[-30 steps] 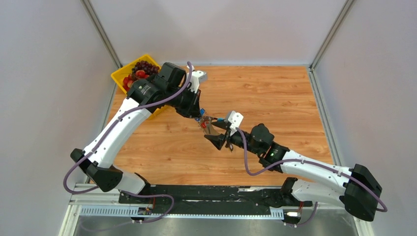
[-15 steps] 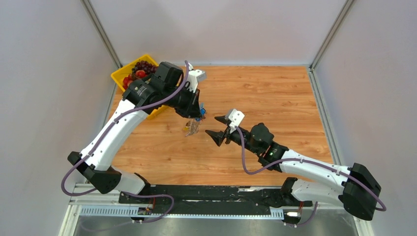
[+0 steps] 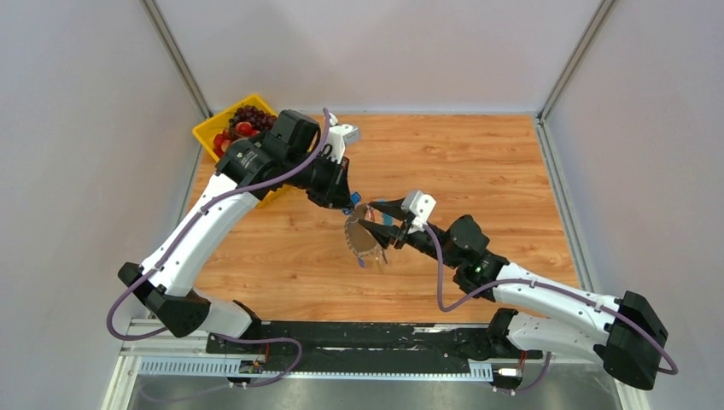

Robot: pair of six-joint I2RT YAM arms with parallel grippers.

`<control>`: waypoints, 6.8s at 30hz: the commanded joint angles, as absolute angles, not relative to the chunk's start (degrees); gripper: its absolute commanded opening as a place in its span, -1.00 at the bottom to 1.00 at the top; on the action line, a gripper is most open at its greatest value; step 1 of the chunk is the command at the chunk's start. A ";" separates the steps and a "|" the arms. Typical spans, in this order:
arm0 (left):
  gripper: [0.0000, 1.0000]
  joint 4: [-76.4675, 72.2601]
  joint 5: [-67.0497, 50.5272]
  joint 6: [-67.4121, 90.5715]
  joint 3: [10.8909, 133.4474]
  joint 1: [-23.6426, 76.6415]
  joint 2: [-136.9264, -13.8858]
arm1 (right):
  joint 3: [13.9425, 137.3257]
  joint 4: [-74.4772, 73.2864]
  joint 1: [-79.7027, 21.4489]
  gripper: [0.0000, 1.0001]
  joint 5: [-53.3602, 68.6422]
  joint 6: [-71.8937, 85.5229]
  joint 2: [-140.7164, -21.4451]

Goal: Remove the keys from the keyring

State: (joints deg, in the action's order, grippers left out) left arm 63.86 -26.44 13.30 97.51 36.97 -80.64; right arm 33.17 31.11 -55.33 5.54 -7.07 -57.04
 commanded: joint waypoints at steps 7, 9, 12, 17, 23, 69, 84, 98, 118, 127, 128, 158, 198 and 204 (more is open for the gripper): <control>-1.00 60.17 -30.79 16.11 96.66 36.91 -77.66 | 36.72 36.08 -55.33 -0.09 9.46 -8.79 -59.61; -1.00 60.01 -30.97 16.12 96.68 36.91 -77.50 | 36.93 36.90 -55.38 -0.06 9.81 -9.06 -60.22; -1.00 59.88 -31.17 16.32 96.60 36.91 -77.46 | 37.88 37.09 -55.45 -0.05 9.65 -9.29 -61.35; -1.00 59.53 -31.81 16.50 96.33 36.91 -77.32 | 38.83 36.56 -55.39 -0.04 9.17 -9.45 -62.42; -1.00 59.25 -32.44 16.67 96.50 36.91 -77.25 | 37.98 36.39 -55.39 0.01 8.78 -10.10 -61.97; -1.00 56.01 -40.91 19.53 86.58 31.75 -77.93 | 32.53 35.63 -55.40 -1.00 16.31 -13.48 -52.82; -1.00 56.12 -41.58 18.53 87.49 31.75 -76.99 | 27.31 43.63 -55.40 -1.00 14.09 -12.54 -51.10; -1.00 58.29 -39.69 18.83 91.83 31.74 -75.63 | 25.72 40.07 -55.31 -0.32 12.21 -9.74 -49.11; -1.00 58.44 -39.37 19.86 92.35 31.85 -74.14 | 37.43 34.59 -55.29 -0.34 15.58 -8.34 -58.80; -1.00 56.33 -40.41 21.27 90.46 31.82 -72.96 | 38.12 34.99 -55.36 -0.30 13.78 -8.74 -60.71; -1.00 56.05 -40.49 21.36 90.36 31.82 -72.80 | 37.93 35.23 -55.37 -0.29 13.60 -8.78 -60.58; -1.00 55.94 -43.39 20.92 90.12 31.28 -71.80 | 40.21 32.79 -55.36 -1.00 14.88 -10.00 -61.79; -1.00 56.54 -52.02 16.33 82.22 29.00 -74.91 | 35.97 43.13 -55.28 -1.00 24.52 -11.96 -57.48; -1.00 53.19 -51.35 15.72 82.69 29.07 -73.29 | 35.21 46.70 -55.25 -1.00 24.42 -7.13 -57.76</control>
State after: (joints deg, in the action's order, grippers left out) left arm 57.74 -50.72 17.69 82.02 29.15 -75.11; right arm 34.63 37.47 -54.98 22.22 -11.16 -58.15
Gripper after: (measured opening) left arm 0.017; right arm 0.006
